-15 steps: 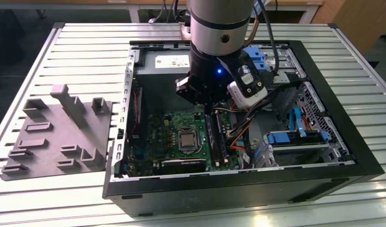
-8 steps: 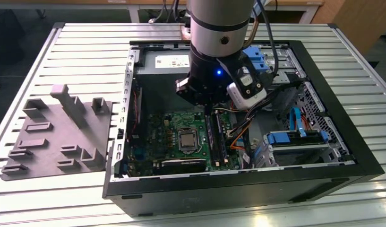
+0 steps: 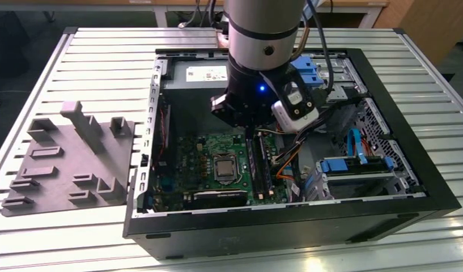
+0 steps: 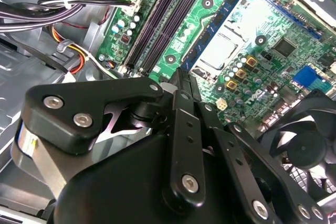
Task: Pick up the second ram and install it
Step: 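Insert the second ram into the second slot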
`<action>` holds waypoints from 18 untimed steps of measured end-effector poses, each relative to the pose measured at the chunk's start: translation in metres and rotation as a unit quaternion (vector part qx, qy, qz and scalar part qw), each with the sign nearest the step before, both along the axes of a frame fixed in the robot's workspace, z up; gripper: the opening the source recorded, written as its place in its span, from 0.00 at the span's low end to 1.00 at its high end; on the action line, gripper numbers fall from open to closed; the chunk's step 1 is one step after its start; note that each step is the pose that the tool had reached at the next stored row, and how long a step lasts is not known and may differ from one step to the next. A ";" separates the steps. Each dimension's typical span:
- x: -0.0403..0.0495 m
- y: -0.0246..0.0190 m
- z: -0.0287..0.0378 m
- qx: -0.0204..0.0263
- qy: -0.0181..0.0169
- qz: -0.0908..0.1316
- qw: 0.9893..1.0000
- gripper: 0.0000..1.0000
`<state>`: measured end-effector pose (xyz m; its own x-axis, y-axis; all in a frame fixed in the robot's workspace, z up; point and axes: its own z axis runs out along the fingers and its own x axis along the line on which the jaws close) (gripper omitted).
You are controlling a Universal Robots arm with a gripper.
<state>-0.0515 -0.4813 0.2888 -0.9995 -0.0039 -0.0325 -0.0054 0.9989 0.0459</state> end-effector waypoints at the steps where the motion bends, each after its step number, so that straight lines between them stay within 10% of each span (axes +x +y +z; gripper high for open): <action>1: 0.0001 0.0000 -0.0004 0.000 0.000 0.000 1.000 0.12; 18: 0.0009 0.0000 -0.0039 0.000 0.000 -0.002 1.000 0.12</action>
<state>-0.0506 -0.4813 0.2849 -0.9995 0.0011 -0.0325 -0.0004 0.9989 0.0460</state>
